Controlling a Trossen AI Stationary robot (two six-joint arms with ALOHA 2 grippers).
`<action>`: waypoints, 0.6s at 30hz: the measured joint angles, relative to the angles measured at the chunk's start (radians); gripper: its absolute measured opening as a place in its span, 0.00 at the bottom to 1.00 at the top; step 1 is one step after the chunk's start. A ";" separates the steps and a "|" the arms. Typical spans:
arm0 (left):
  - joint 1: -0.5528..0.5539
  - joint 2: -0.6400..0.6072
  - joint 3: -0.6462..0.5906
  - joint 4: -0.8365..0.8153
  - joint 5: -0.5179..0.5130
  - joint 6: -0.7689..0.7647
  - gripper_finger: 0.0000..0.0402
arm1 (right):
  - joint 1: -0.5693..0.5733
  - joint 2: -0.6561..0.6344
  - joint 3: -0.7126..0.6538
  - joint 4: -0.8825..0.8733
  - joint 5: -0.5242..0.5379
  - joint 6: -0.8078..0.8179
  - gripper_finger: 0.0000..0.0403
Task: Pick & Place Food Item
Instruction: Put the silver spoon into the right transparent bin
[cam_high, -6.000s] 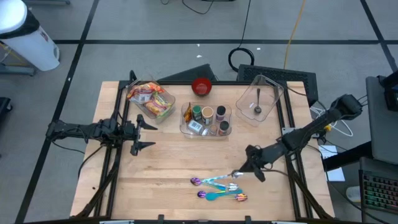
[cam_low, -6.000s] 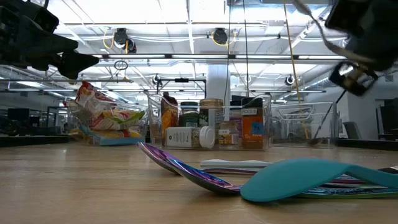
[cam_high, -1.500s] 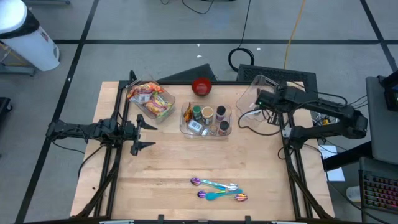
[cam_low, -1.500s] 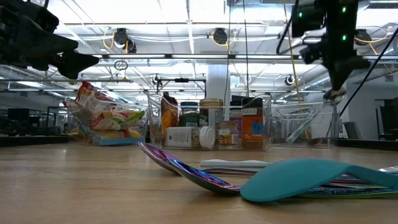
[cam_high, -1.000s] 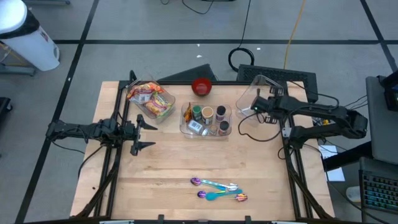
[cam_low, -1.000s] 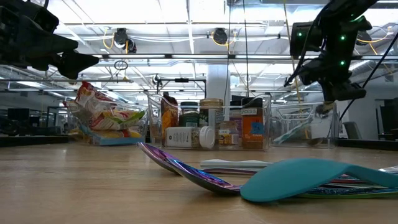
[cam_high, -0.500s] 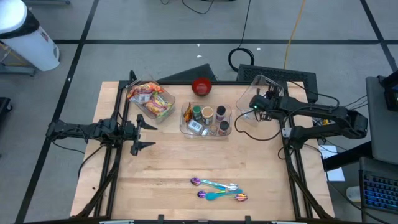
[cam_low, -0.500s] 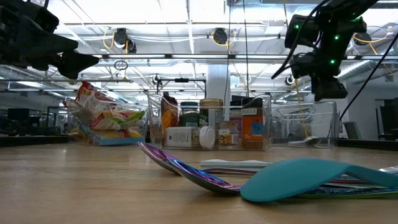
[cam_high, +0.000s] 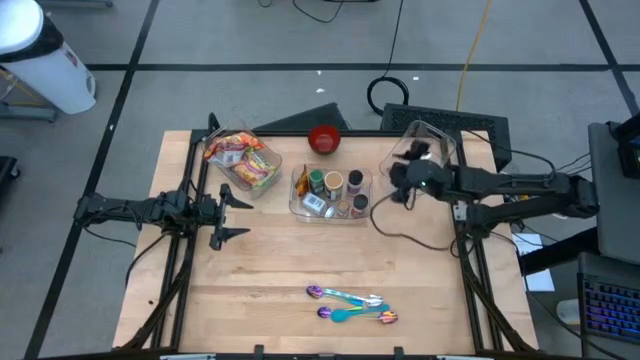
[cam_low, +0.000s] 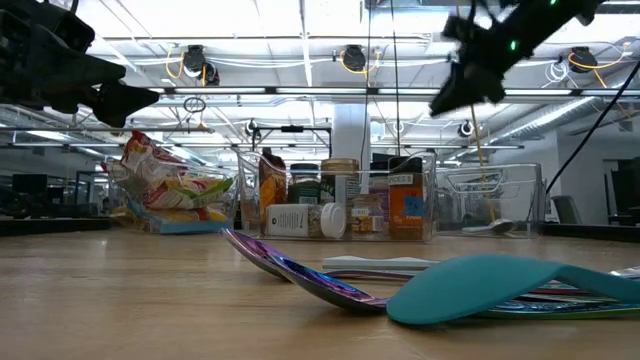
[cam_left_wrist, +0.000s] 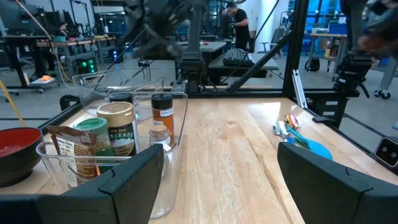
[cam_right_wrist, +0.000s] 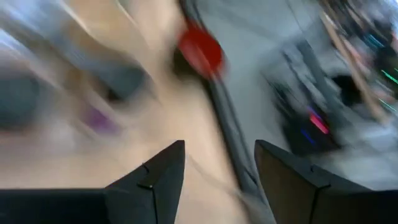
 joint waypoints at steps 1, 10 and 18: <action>0.000 0.000 0.000 0.000 0.000 0.000 0.81 | 0.024 -0.008 0.000 0.037 -0.052 0.010 0.46; 0.000 0.000 0.000 0.000 0.000 0.000 0.81 | 0.261 -0.023 0.000 0.335 -0.305 0.119 0.50; 0.000 0.000 0.000 0.000 0.000 0.000 0.81 | 0.493 0.089 0.000 0.484 -0.306 0.252 0.58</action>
